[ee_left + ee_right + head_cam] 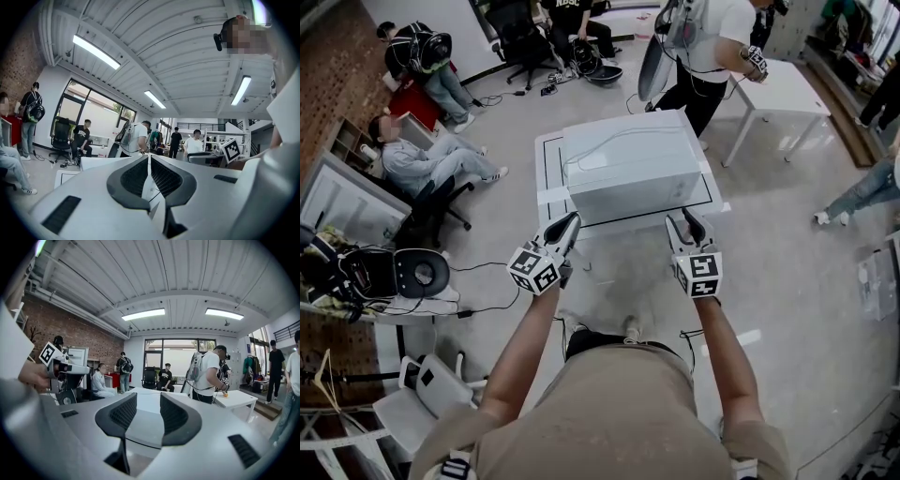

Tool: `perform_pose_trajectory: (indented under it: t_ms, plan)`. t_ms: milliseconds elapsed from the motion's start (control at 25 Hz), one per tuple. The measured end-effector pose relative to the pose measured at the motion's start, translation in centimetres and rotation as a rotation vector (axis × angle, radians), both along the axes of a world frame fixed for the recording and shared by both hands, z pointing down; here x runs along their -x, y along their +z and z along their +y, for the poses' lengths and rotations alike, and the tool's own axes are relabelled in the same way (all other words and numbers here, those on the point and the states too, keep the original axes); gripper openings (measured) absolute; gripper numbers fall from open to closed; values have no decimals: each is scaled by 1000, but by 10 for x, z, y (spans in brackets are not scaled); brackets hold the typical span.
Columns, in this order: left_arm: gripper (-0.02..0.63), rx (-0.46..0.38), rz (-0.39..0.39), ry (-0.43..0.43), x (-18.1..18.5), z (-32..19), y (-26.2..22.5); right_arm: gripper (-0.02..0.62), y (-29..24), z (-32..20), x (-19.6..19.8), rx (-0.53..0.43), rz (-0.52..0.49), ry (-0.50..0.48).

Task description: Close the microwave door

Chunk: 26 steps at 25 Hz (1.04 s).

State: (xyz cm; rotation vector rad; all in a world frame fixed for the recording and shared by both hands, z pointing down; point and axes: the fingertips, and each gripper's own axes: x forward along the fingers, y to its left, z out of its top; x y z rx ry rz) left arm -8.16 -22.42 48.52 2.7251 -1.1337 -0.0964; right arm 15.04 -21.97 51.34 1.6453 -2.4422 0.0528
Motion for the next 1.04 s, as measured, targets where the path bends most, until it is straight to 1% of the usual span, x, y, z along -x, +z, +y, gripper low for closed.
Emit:
perform_pose_trajectory:
  t_ms: [80,160,400,800,1040]
  plan:
    - [6,3,-1,2,-1,0,1,106,4,3,1,14,67,-1]
    - [6,7,-1,5,-1,1,2,91,4,6,3,15,105,-6]
    - [6,11,7,20,-5,1,4,86,12,7,-2,21,116,7]
    - [6,19,8,21,-9,-2,8,86,19,3,-17,30,131,21]
    - [6,21,4,27,-18,-8,9,86,28,-2,-30,48,130,26]
